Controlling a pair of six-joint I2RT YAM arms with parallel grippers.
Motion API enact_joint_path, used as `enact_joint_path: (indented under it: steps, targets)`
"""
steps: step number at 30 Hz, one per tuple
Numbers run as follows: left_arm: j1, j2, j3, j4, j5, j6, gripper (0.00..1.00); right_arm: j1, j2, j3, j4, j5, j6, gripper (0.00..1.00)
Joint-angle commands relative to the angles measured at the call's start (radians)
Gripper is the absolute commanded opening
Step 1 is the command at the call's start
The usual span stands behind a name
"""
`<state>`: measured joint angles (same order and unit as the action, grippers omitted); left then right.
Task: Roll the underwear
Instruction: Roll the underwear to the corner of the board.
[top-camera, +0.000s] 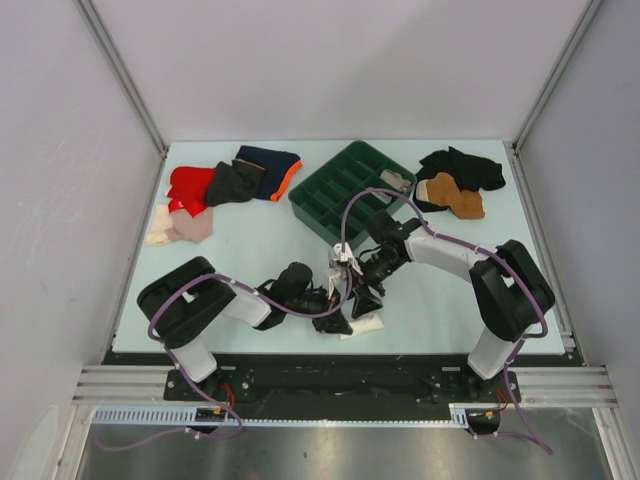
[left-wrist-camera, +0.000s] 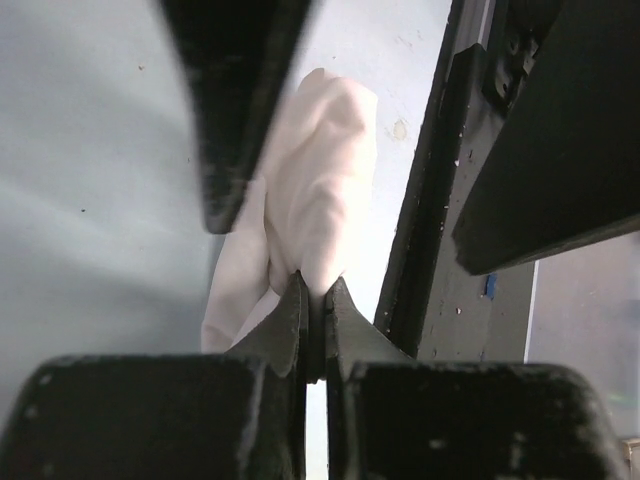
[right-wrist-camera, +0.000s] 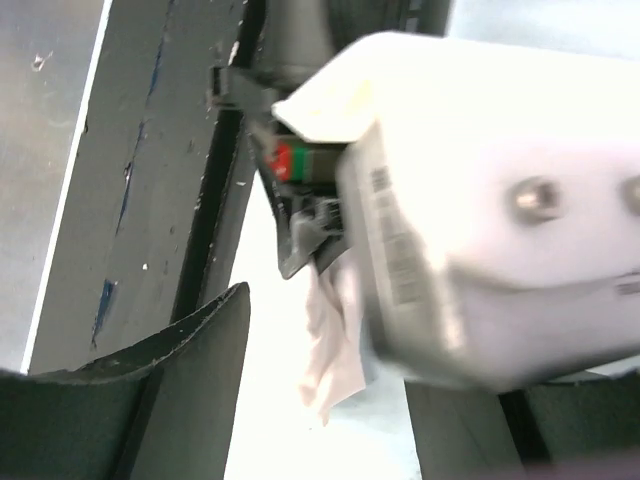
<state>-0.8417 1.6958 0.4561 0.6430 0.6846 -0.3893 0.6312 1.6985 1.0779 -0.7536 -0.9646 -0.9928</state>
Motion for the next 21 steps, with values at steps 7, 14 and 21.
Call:
enact_joint_path:
  steps: [7, 14, 21]
  targets:
    - [-0.007, 0.045, -0.071, -0.12, -0.096, 0.098, 0.0, -0.109, -0.026, -0.007, -0.174, -0.043, -0.034, 0.64]
    - [-0.007, 0.051, -0.066, -0.126, -0.106, 0.107, 0.0, -0.16, -0.043, -0.007, -0.217, -0.076, -0.06, 0.68]
    - [-0.007, 0.031, -0.076, -0.118, -0.117, 0.107, 0.01, -0.1, 0.087, -0.007, -0.127, 0.026, 0.103, 0.71]
